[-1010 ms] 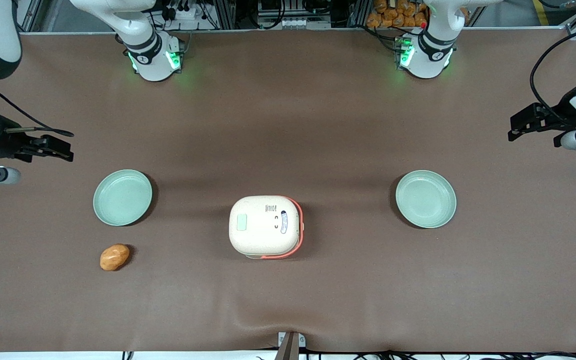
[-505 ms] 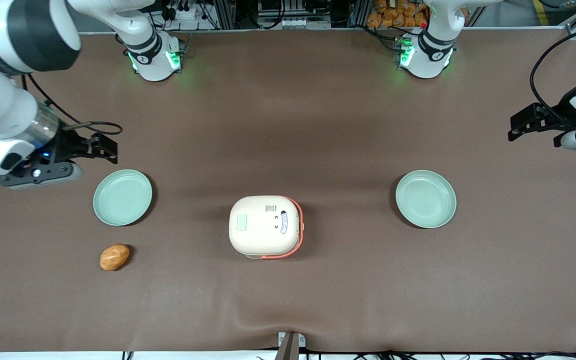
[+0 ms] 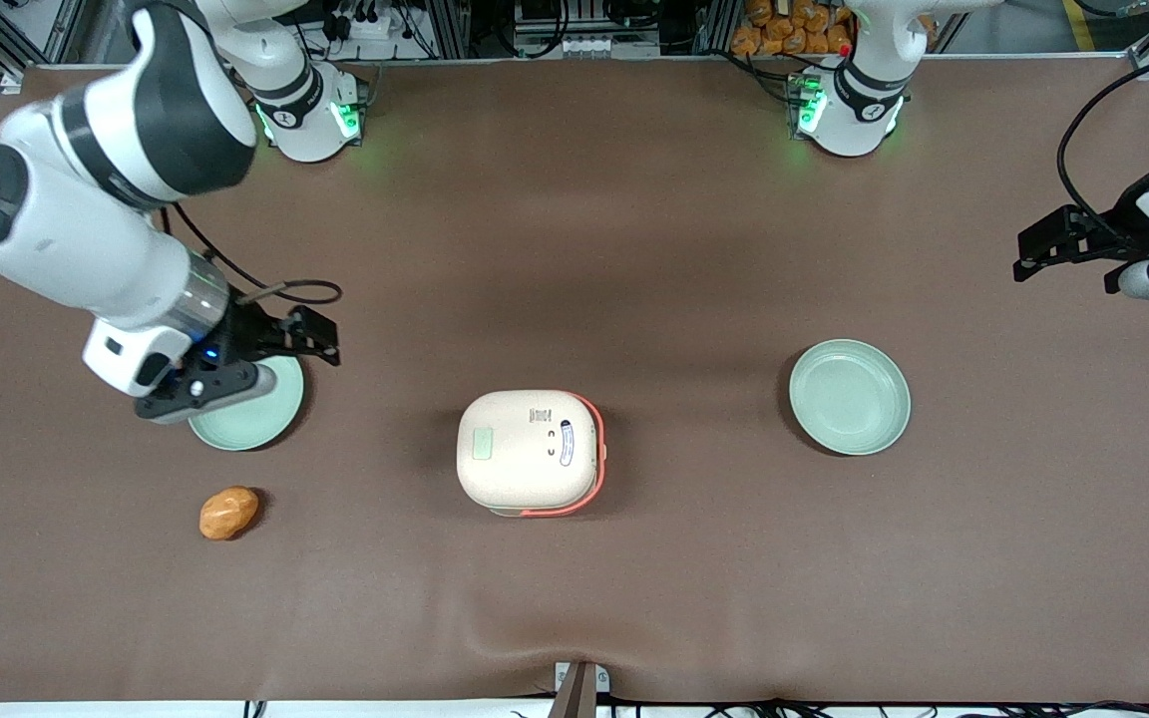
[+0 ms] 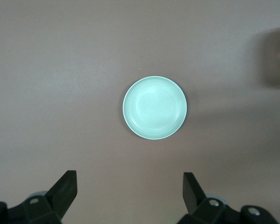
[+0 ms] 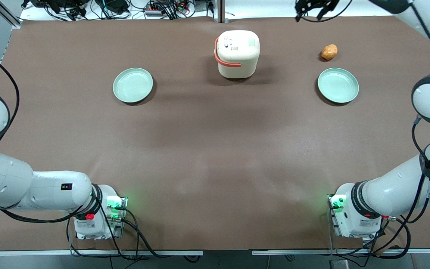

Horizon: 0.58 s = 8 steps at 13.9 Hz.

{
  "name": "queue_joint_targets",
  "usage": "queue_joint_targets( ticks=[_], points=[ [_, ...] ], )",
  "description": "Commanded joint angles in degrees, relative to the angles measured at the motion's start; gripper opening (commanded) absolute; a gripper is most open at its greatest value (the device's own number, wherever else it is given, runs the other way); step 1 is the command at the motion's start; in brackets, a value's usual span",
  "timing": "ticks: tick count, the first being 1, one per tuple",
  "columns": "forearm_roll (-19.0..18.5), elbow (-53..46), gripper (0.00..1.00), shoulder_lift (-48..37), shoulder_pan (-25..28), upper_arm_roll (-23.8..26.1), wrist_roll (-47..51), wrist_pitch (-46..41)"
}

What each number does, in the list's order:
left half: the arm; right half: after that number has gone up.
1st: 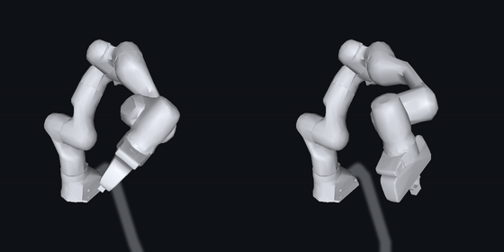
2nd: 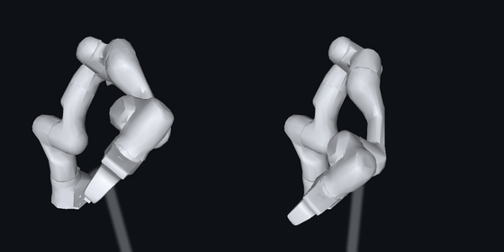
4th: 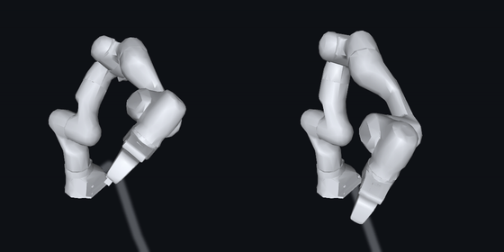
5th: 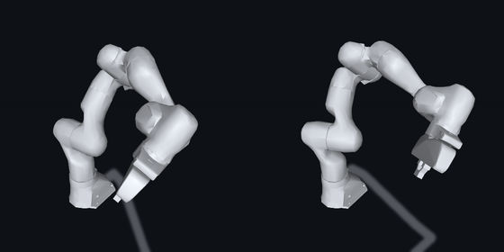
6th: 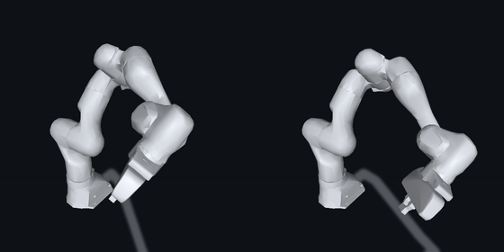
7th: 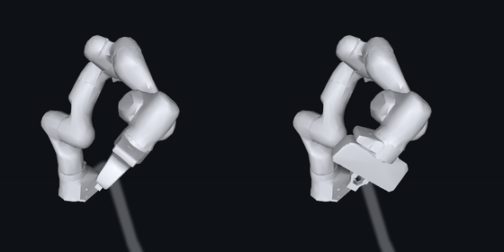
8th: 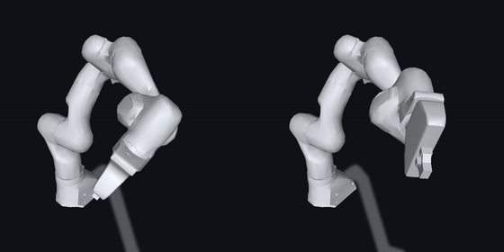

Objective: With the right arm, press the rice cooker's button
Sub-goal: 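Move the right gripper down and across toward the white rice cooker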

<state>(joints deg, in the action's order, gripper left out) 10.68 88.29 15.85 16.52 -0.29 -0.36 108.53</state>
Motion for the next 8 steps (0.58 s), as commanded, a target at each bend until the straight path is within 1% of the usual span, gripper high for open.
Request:
queue_joint_targets(
  ticks=[1, 2, 3, 5, 7, 8],
  points=[
    [1.01, -0.84, 0.68, 3.03, 4.29, -0.58, 0.18, 3.95],
    [0.92, -1.89, 0.50, 4.35, 5.35, -0.67, 1.40, 4.92],
    [1.01, -2.77, 0.38, 5.76, 6.23, -0.67, 4.37, 5.11],
    [1.01, -4.44, 0.22, 8.22, 8.25, -0.76, 9.30, 5.37],
    [1.01, -5.59, 0.09, 11.12, 9.92, -0.94, 9.76, 8.60],
    [1.01, -5.68, 0.05, 12.26, 10.37, -0.94, 9.76, 11.32]
  ],
)
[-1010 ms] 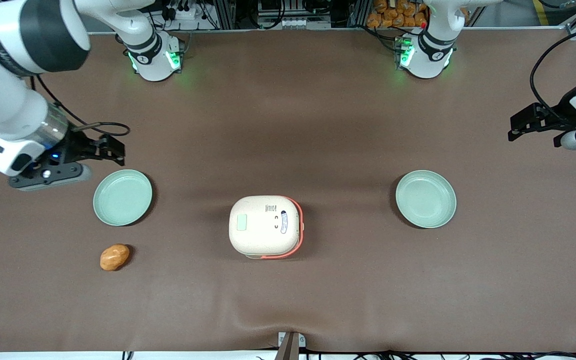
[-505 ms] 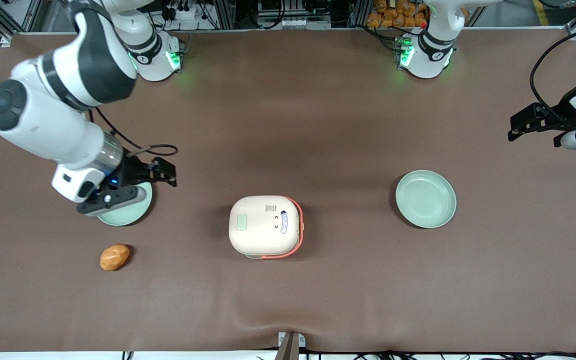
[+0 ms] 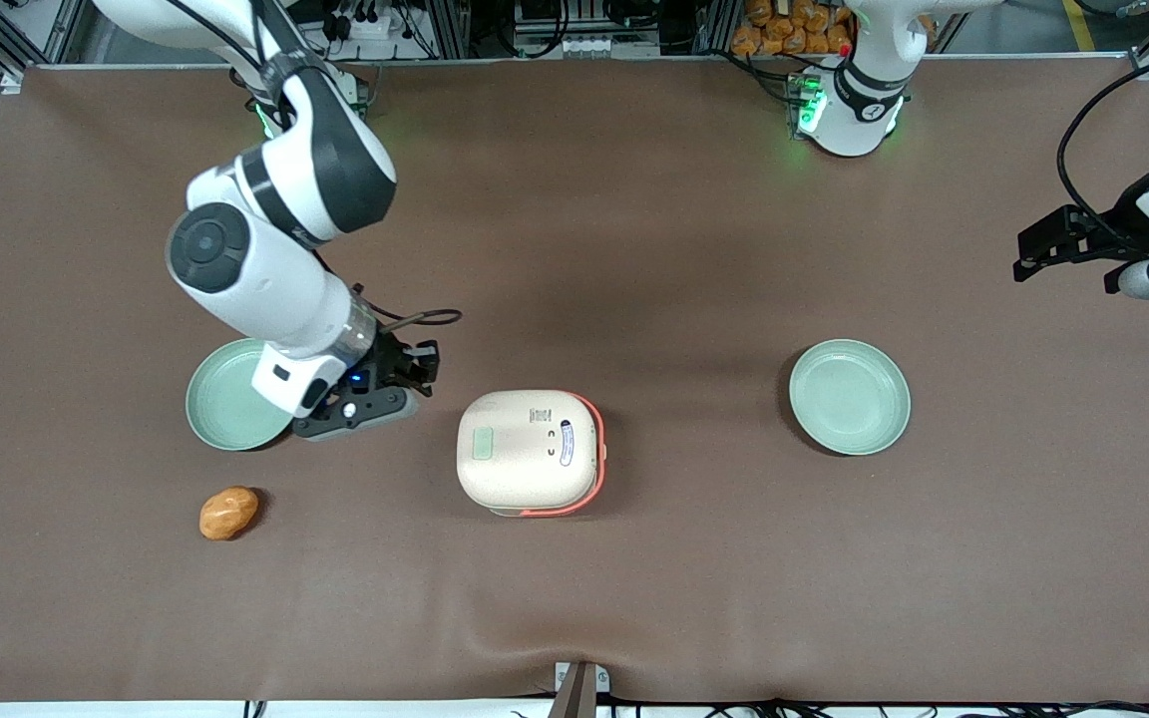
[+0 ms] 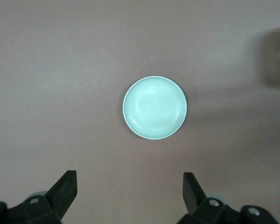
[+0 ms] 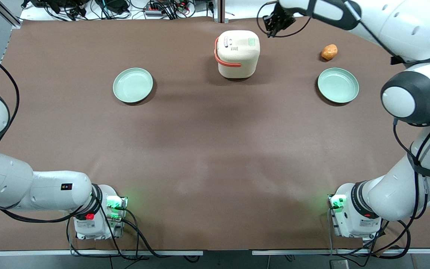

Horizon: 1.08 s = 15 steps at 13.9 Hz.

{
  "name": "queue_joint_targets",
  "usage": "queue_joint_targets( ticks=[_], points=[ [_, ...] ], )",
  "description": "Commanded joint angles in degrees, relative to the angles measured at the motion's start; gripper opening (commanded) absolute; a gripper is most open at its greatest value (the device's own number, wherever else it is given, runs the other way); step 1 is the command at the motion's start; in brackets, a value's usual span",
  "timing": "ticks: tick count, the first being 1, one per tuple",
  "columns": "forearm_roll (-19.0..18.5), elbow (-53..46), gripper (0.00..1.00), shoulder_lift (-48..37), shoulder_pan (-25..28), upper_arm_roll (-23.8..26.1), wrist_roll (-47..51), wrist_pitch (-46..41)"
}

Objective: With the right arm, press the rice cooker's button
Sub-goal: 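Position the right gripper over the rice cooker's lid button, then press down on the lid button with the right gripper fingertips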

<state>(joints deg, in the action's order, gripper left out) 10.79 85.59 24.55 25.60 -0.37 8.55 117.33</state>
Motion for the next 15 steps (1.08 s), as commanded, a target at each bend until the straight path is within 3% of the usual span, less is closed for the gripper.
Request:
queue_joint_targets(
  ticks=[1, 7, 15],
  points=[
    [0.90, -2.97, 0.05, 4.70, 1.47, -0.86, 0.68, 5.07],
    [1.16, -3.32, 0.04, 8.32, 2.79, -0.95, 0.85, 10.98],
    [1.25, -3.59, 0.00, 9.37, 3.49, -0.86, 0.85, 12.22]
  ],
)
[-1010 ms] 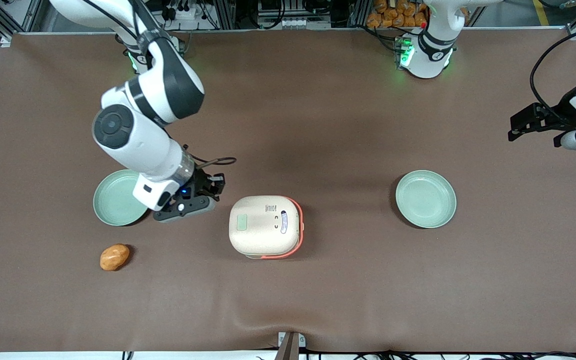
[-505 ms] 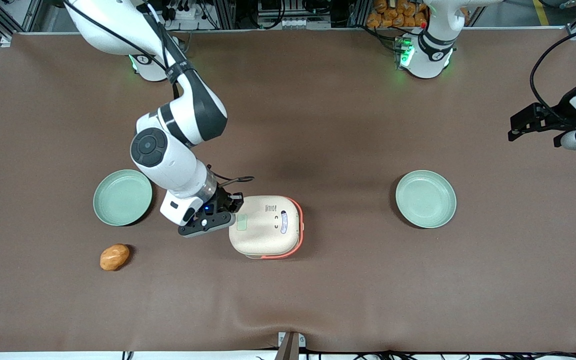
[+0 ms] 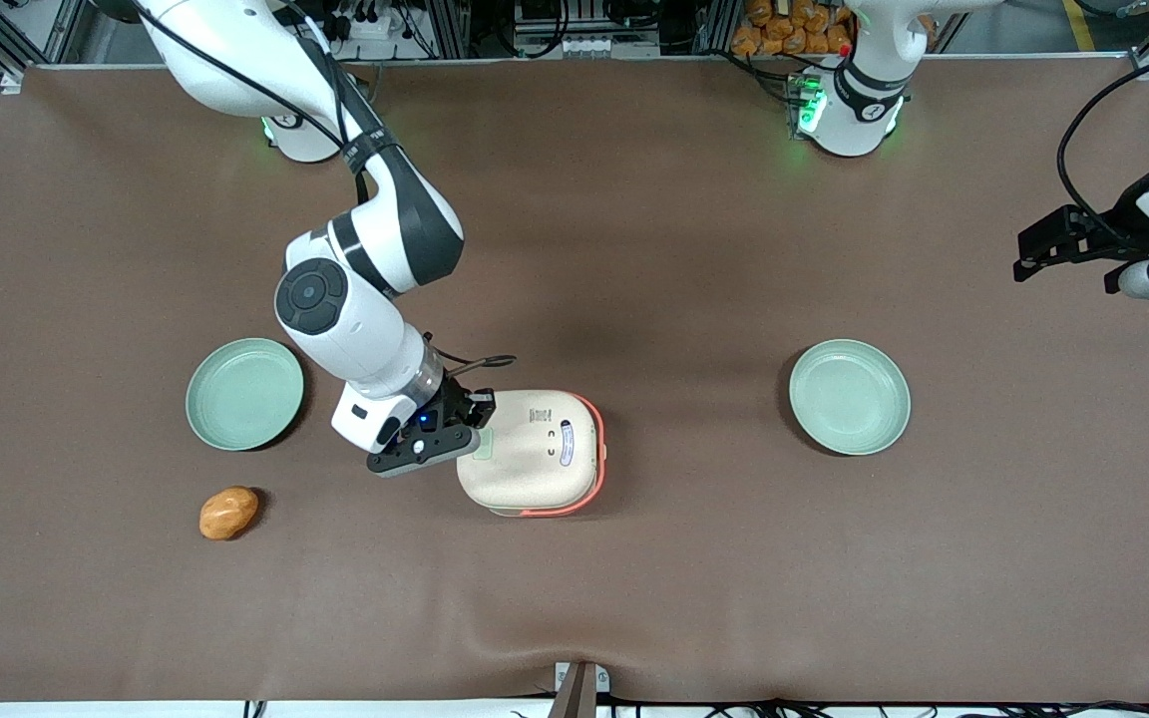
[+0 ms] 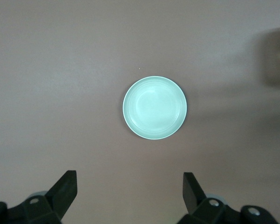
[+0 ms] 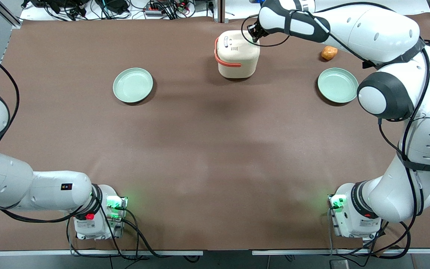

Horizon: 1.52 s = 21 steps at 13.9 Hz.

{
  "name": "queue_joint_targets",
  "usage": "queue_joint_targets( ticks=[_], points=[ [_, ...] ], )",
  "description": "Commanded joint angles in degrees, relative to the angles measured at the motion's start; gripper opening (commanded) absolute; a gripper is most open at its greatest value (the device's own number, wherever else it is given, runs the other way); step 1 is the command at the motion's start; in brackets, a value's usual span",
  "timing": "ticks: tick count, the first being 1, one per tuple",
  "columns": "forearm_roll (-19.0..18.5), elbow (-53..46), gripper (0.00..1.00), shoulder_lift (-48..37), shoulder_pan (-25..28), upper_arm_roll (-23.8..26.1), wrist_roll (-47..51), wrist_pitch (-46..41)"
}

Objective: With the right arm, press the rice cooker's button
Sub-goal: 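Press down on the lid button with the right gripper fingertips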

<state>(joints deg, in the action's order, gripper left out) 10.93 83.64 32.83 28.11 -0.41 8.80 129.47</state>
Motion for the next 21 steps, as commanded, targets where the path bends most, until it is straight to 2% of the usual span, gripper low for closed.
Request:
queue_joint_targets(
  ticks=[1, 19, 20, 21],
  points=[
    [1.11, -1.64, 0.00, 1.09, 0.98, -0.82, 0.60, 0.08],
    [1.11, -1.55, 0.00, 2.85, 2.12, -0.90, 0.34, 2.89],
    [1.20, -1.99, 0.04, 2.42, 1.95, -0.90, 0.42, 2.45],
    [1.11, -2.86, 0.13, 1.98, 1.95, -0.90, 0.43, 0.71]
  ],
)
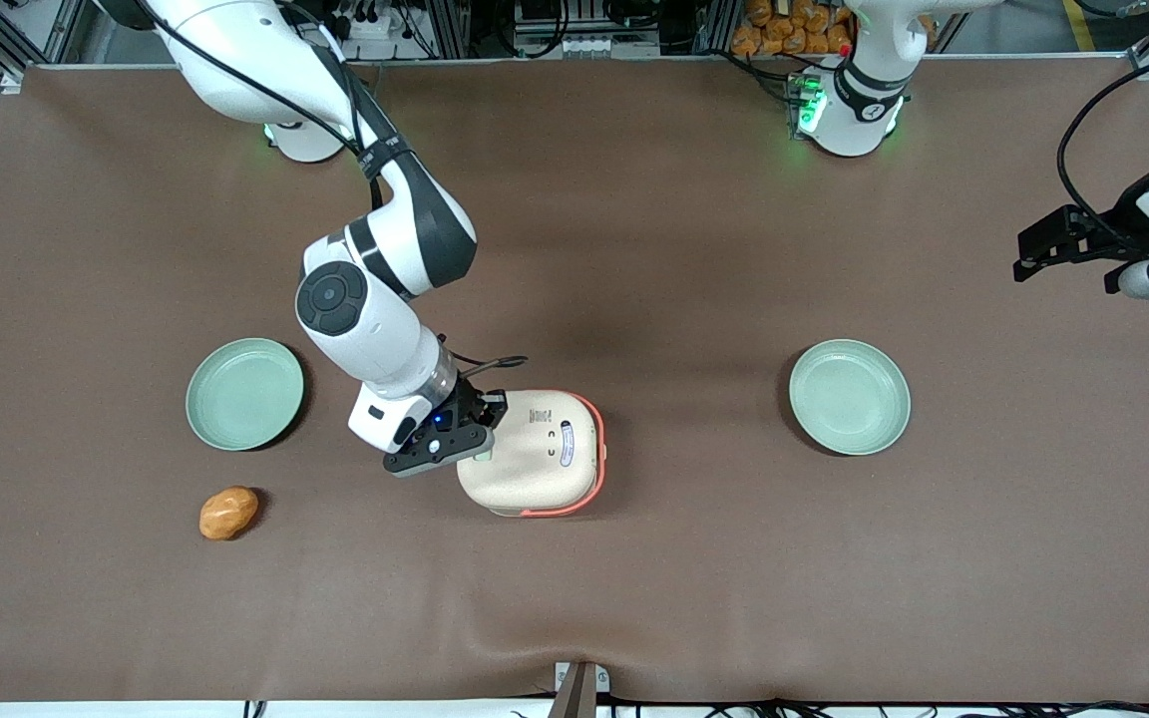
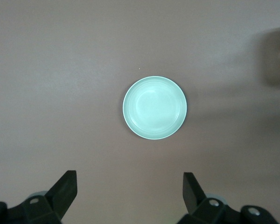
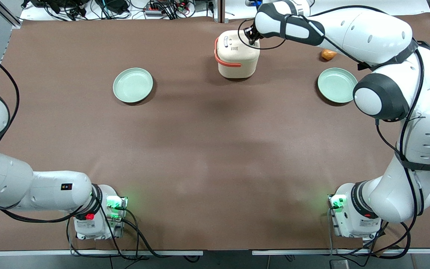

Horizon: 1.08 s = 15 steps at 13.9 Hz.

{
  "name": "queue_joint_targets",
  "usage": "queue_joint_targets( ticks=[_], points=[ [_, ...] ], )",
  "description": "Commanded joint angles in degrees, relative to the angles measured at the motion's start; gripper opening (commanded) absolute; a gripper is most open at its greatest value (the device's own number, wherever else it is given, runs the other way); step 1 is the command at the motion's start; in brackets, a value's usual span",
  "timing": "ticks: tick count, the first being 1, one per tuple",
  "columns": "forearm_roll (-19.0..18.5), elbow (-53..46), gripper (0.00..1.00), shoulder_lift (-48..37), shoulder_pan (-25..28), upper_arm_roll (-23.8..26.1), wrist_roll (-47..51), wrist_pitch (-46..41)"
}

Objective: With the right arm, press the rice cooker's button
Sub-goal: 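Lift the right gripper away from the cooker as the lid opens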

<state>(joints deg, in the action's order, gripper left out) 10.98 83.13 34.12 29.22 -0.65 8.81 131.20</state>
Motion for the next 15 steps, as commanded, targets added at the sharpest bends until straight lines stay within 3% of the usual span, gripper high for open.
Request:
queue_joint_targets(
  ticks=[1, 2, 4, 12, 15],
  points=[
    [1.07, -3.58, 0.25, -0.19, 0.66, -0.67, 0.42, -4.43],
    [0.98, -4.72, 0.44, -0.89, 0.40, -0.76, 0.42, -7.94],
    [0.98, -5.00, 1.00, -3.78, -0.04, -1.20, 0.42, -12.27],
    [0.63, -3.33, 1.00, -14.24, -5.66, -0.94, 0.51, -28.70],
    [0.63, -2.80, 1.00, -17.59, -10.39, -0.94, 0.25, -36.78]
  ],
)
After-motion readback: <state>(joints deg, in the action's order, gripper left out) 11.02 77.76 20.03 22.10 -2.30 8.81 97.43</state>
